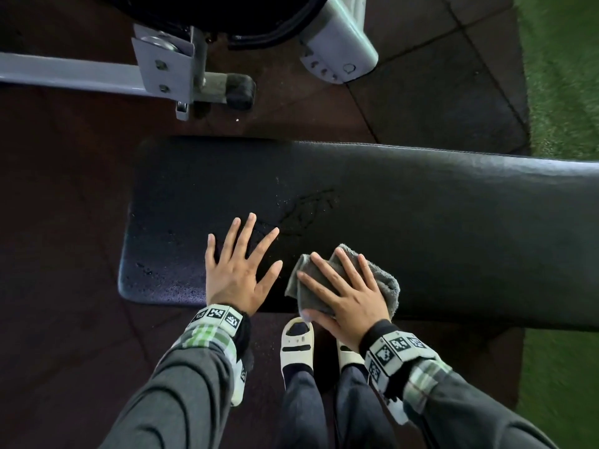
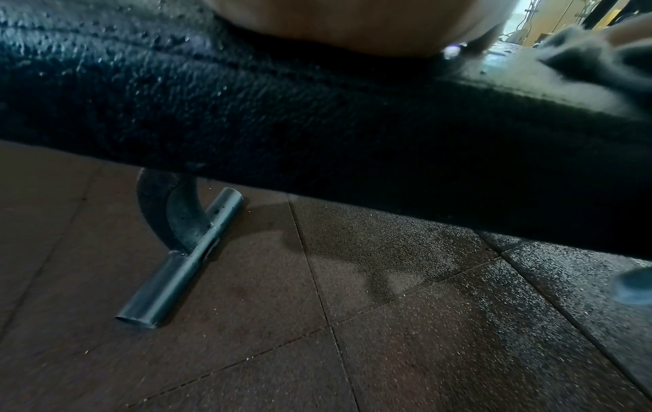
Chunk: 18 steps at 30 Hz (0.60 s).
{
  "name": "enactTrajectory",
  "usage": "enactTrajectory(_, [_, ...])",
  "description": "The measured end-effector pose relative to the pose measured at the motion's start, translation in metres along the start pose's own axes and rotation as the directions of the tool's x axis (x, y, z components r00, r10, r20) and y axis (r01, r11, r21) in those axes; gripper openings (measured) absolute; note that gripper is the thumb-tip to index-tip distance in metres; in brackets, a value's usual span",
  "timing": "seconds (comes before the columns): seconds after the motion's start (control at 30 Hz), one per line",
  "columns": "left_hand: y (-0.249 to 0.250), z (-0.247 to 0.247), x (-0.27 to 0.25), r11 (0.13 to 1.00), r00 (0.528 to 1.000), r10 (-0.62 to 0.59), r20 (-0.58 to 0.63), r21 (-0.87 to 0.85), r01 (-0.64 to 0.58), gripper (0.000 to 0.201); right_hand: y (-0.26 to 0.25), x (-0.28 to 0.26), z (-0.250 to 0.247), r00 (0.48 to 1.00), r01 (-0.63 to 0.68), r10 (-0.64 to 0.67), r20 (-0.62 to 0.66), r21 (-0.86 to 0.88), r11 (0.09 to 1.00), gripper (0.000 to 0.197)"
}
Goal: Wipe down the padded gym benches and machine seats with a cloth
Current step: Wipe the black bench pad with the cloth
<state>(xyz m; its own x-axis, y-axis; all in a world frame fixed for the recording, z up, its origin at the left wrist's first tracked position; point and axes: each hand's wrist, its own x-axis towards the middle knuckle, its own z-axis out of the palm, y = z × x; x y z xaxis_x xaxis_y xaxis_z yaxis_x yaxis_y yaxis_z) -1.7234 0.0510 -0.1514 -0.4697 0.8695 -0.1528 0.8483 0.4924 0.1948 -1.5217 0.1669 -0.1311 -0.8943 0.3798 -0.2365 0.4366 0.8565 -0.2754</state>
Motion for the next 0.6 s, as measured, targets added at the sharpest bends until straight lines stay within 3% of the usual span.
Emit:
enactTrajectory(0.33, [0.000, 0.000, -0.001, 1.000, 1.000, 0.006, -0.008, -0.010, -0.006, 0.055, 0.038, -0.037, 0.003, 0.999, -0.016, 0.015, -0.049, -0.008, 1.000, 0.062])
enactTrajectory(0.6, [-0.003, -0.003, 0.005, 1.000, 1.000, 0.000, -0.011, -0.029, -0.001, 0.052, 0.006, 0.035, -0.012, 1.000, -0.005, 0.005, 0.014, -0.017, 1.000, 0.057])
